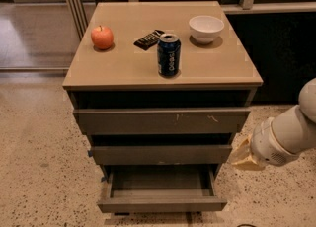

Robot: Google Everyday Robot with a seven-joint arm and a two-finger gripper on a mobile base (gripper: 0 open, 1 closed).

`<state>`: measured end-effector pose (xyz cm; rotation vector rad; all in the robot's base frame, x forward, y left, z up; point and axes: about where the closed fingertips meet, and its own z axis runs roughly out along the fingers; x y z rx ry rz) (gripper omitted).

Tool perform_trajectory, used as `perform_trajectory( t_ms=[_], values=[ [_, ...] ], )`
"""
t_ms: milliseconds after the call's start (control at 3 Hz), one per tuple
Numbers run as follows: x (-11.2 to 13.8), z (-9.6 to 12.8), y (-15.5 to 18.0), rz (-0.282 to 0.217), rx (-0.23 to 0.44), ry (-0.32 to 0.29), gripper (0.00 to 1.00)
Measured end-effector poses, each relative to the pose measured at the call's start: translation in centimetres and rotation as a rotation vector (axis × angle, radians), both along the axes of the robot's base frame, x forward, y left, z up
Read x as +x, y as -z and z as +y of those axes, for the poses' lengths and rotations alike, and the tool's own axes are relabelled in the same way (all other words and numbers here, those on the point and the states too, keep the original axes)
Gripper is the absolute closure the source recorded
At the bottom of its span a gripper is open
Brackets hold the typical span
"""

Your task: Close bottom drawer

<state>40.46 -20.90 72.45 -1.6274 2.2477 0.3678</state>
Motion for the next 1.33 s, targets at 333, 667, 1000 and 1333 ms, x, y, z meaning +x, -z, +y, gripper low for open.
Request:
perform_trajectory(
  t_ms=[333,667,1000,1333],
  values=[
    [0.1,0.0,-0.9,-0.006,-0.012,-0.004,1.00],
    [0.0,-0.1,3.2,0.019,0.022,-0.045,1.00],
    [-0.9,1.2,12.2,0.070,0.101,-0.114,1.00],
    [-1.4,2.8,20.8,0.105,0.185,-0.171,1.00]
  ],
)
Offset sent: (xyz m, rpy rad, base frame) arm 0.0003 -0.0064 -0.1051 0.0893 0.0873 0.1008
